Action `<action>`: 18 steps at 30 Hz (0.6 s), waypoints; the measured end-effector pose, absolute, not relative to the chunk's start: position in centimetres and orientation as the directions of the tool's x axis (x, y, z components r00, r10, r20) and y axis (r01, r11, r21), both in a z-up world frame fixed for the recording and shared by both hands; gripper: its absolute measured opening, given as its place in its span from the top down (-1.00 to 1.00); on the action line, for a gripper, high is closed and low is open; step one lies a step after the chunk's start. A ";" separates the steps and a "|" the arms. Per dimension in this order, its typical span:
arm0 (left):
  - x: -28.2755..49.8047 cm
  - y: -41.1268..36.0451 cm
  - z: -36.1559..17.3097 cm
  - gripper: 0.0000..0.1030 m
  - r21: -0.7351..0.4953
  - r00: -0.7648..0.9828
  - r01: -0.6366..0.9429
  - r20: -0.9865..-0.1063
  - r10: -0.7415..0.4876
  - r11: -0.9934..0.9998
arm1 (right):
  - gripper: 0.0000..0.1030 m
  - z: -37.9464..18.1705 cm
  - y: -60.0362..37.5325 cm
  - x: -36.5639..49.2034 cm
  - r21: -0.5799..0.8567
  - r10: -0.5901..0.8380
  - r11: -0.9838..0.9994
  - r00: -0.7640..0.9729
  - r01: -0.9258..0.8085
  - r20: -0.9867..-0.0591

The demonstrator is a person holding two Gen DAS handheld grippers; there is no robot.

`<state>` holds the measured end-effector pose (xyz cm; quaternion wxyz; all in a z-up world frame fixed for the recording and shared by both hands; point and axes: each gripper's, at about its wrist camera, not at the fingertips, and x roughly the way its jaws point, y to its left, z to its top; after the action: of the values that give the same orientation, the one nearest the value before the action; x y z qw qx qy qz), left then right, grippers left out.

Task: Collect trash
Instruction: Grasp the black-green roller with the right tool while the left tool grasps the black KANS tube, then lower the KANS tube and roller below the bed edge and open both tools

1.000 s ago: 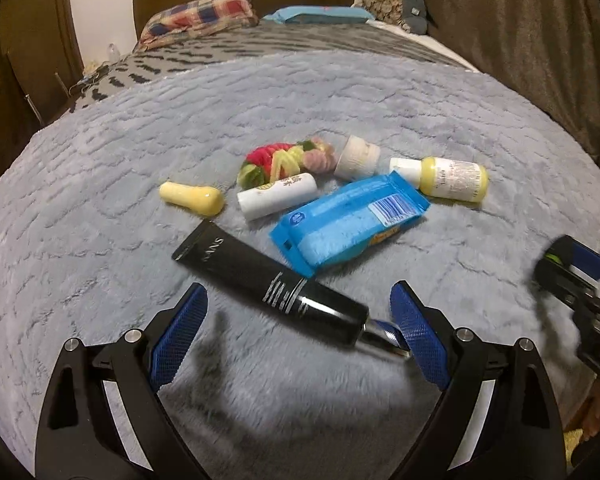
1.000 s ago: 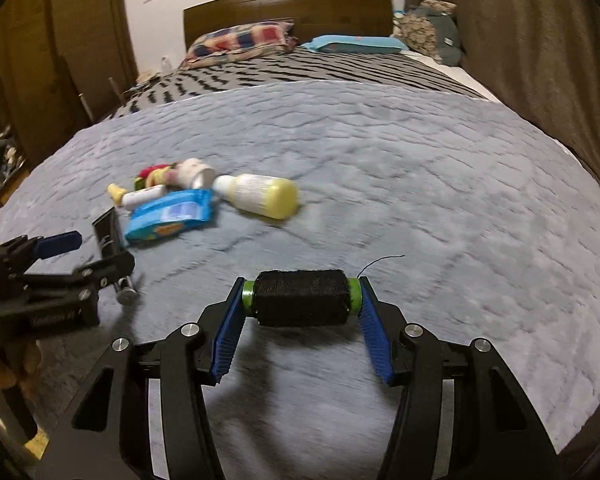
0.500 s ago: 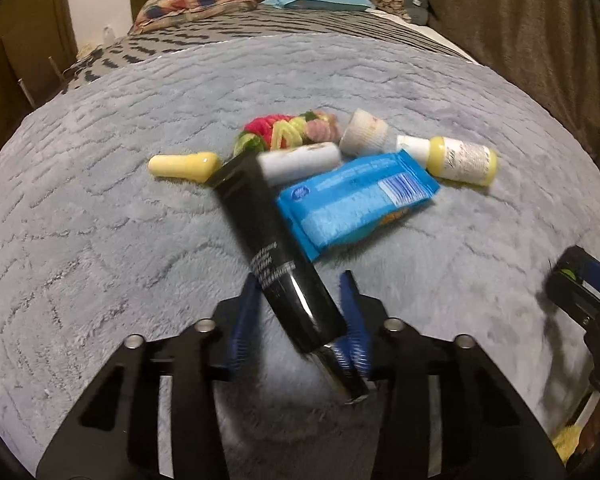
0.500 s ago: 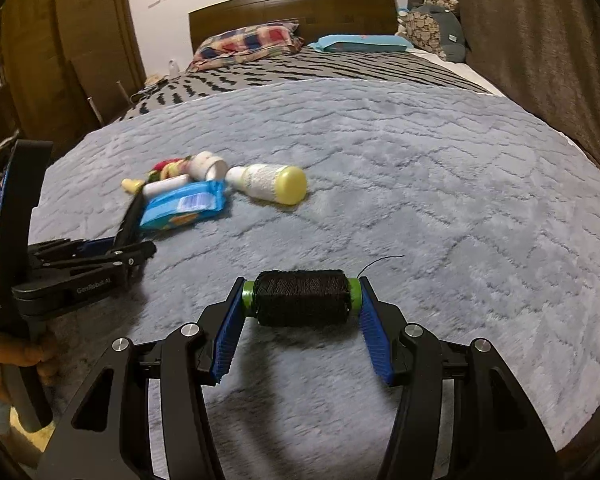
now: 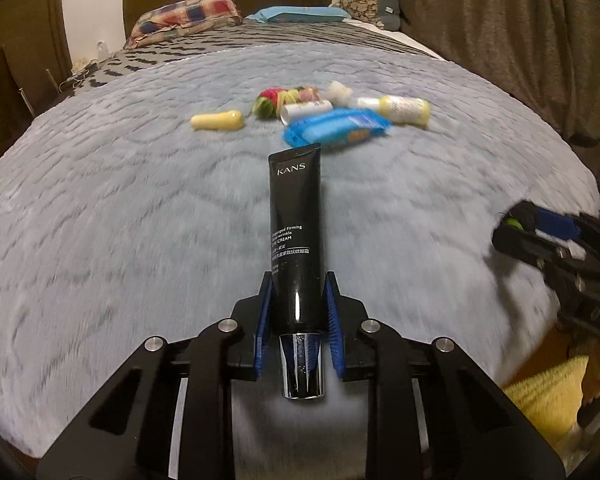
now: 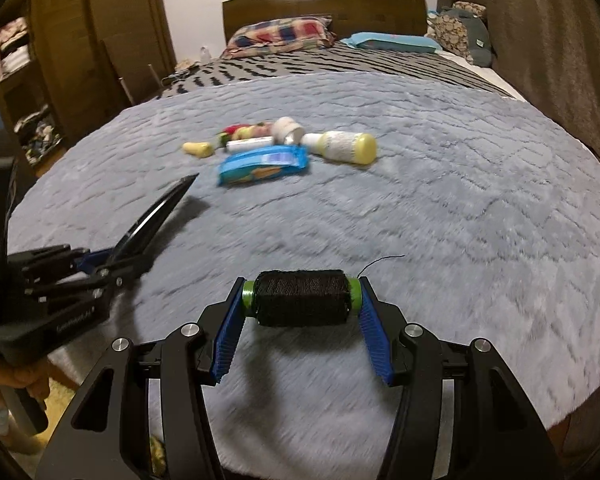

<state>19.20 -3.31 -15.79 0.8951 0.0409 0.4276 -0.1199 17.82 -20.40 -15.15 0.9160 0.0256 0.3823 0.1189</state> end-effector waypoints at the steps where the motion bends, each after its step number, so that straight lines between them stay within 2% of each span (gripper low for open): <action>1: 18.2 -3.2 -15.8 0.56 -0.031 0.605 0.256 -0.774 -0.186 0.966 | -0.07 -15.0 -20.2 16.9 0.140 0.242 0.969 0.681 -0.203 -0.691; 11: 8.2 -2.5 -14.5 0.56 -0.059 0.639 0.302 -0.728 -0.248 0.951 | -0.07 -15.0 -19.2 9.9 0.158 0.265 0.963 0.675 -0.217 -0.688; 18: 3.4 -3.4 -16.0 0.56 -0.072 0.600 0.352 -0.748 -0.285 0.933 | -0.07 -16.9 -19.2 5.4 0.169 0.273 0.961 0.646 -0.219 -0.713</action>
<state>3.40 -3.37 -16.03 0.8934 0.0413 0.4102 -0.1783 5.42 -19.17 -16.86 0.9065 0.0335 0.3985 0.1357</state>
